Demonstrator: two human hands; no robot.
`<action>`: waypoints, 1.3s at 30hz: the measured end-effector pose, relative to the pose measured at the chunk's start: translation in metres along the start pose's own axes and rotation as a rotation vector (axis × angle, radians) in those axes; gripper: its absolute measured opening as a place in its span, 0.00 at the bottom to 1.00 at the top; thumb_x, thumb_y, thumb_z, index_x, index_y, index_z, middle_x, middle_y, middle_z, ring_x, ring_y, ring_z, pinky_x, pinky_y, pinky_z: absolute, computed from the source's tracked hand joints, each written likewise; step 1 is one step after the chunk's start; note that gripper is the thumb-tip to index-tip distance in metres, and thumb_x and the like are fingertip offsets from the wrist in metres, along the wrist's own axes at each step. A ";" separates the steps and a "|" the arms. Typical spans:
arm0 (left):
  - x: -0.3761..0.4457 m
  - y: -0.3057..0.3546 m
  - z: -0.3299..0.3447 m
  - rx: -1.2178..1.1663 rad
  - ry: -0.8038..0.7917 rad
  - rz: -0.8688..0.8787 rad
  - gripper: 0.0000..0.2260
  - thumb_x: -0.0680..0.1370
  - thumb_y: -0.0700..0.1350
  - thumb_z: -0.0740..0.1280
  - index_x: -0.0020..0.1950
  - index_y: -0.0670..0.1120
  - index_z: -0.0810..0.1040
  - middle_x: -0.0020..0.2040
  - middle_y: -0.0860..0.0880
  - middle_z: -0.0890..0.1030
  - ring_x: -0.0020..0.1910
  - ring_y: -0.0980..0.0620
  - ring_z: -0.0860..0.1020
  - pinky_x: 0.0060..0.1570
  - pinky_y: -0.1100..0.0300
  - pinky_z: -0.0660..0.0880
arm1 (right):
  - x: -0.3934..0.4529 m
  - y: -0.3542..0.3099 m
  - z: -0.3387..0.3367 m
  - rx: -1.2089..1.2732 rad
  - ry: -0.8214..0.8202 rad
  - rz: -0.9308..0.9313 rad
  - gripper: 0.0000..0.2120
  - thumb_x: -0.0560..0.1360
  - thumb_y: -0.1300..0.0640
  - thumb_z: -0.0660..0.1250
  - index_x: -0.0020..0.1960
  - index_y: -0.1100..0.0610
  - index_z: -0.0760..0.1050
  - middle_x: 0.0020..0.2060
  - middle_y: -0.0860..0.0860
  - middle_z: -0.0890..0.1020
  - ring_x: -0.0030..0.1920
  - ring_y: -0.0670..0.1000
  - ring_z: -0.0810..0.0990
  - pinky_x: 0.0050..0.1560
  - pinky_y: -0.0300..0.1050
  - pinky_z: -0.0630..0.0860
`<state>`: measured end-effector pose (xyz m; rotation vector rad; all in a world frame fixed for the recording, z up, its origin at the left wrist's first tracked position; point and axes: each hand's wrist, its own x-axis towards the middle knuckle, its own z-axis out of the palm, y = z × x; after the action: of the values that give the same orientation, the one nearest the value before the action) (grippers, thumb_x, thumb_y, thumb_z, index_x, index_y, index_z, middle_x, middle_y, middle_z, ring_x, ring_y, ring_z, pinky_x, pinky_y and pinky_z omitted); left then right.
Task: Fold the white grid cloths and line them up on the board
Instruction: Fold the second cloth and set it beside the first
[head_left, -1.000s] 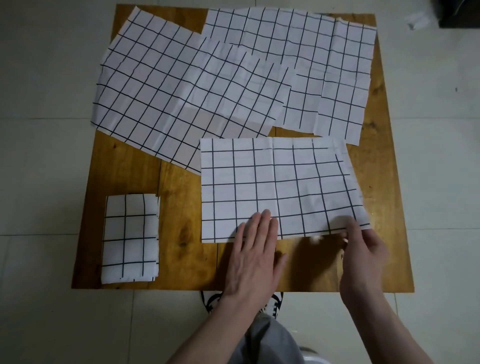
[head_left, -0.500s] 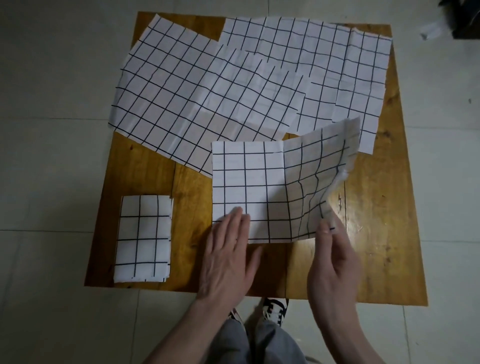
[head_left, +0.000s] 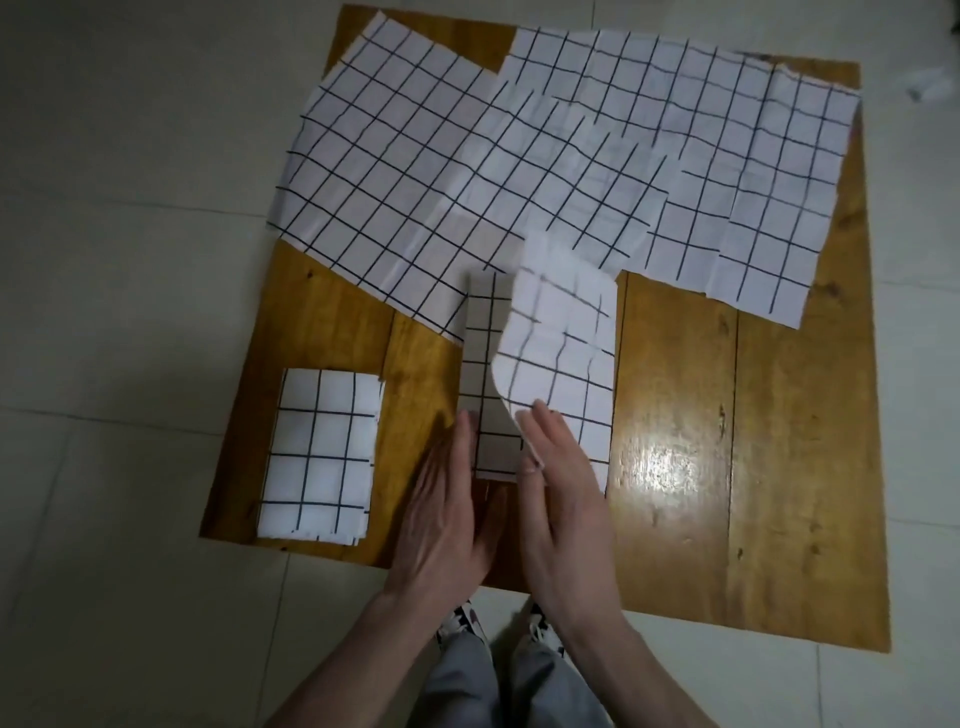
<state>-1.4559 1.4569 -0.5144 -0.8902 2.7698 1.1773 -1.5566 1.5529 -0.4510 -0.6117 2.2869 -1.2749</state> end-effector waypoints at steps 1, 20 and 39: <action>-0.001 0.000 -0.001 -0.035 0.015 0.012 0.46 0.83 0.50 0.67 0.84 0.54 0.32 0.86 0.55 0.50 0.84 0.53 0.55 0.80 0.50 0.63 | 0.001 0.004 0.005 -0.018 -0.022 -0.012 0.20 0.87 0.56 0.58 0.78 0.50 0.70 0.79 0.42 0.68 0.80 0.40 0.60 0.81 0.45 0.60; -0.004 -0.010 -0.001 0.332 0.127 0.057 0.24 0.85 0.49 0.57 0.81 0.47 0.68 0.84 0.44 0.60 0.82 0.44 0.60 0.76 0.41 0.67 | 0.047 0.054 -0.024 -0.421 -0.061 -0.257 0.22 0.86 0.53 0.54 0.78 0.56 0.70 0.75 0.51 0.74 0.78 0.50 0.67 0.78 0.57 0.66; 0.014 0.010 -0.008 0.645 -0.033 0.079 0.30 0.88 0.59 0.42 0.83 0.45 0.63 0.84 0.42 0.61 0.84 0.41 0.57 0.79 0.36 0.58 | 0.032 0.074 -0.067 -0.950 -0.133 -0.225 0.26 0.83 0.43 0.62 0.77 0.54 0.69 0.71 0.57 0.73 0.67 0.60 0.74 0.60 0.58 0.78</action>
<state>-1.4711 1.4499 -0.5054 -0.6768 2.8707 0.2395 -1.6326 1.6142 -0.4892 -1.2323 2.6687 -0.1156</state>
